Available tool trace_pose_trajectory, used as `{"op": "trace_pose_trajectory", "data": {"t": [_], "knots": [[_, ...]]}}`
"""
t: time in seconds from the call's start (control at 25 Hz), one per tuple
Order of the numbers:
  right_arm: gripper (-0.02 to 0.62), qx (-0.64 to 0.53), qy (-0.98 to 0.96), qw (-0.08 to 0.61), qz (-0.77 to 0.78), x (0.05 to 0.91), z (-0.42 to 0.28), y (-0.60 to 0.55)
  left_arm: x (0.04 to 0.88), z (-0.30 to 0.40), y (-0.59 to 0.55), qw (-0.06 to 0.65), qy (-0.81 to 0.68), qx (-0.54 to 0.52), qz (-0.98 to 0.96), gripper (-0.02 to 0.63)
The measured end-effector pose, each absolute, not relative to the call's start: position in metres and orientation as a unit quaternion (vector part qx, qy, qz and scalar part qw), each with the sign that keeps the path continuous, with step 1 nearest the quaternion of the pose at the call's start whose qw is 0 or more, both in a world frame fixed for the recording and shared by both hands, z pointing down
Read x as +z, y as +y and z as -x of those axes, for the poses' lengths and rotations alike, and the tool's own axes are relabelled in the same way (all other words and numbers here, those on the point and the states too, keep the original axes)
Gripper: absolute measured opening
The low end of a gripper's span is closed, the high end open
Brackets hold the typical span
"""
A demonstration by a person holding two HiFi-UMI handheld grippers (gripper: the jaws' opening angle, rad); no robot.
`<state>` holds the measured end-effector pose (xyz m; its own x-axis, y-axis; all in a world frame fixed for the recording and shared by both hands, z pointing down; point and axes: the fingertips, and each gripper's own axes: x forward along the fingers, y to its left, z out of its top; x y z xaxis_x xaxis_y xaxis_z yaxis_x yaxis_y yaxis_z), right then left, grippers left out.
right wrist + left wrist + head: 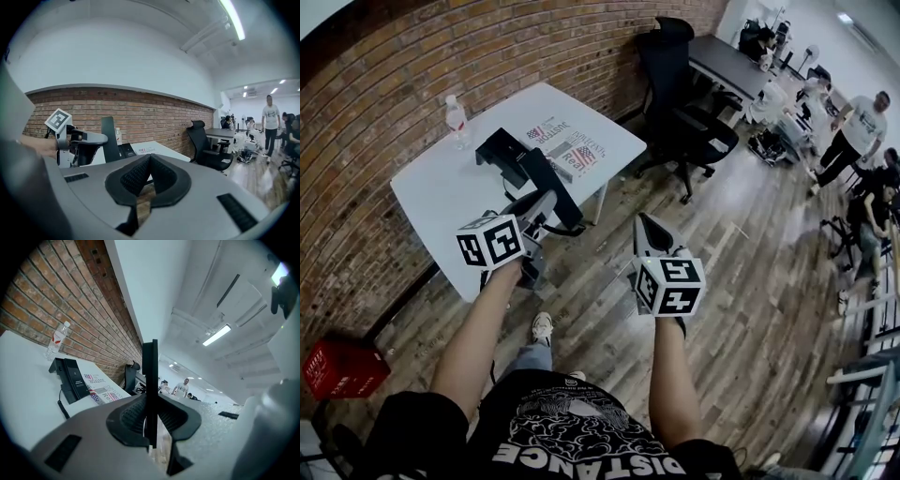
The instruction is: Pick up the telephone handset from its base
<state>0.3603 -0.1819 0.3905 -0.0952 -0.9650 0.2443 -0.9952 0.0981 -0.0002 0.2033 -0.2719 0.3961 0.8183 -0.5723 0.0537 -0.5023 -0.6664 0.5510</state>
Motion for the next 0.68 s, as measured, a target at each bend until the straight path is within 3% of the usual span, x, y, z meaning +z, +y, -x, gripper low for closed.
{"op": "trace_pose_trajectory", "data": {"t": [0.68], "knots": [[0.0,0.082,-0.737,0.085,-0.666,0.387,-0.358,-0.165,0.393,-0.201,-0.254,0.286,-0.294,-0.064,-0.91,0.072]]}}
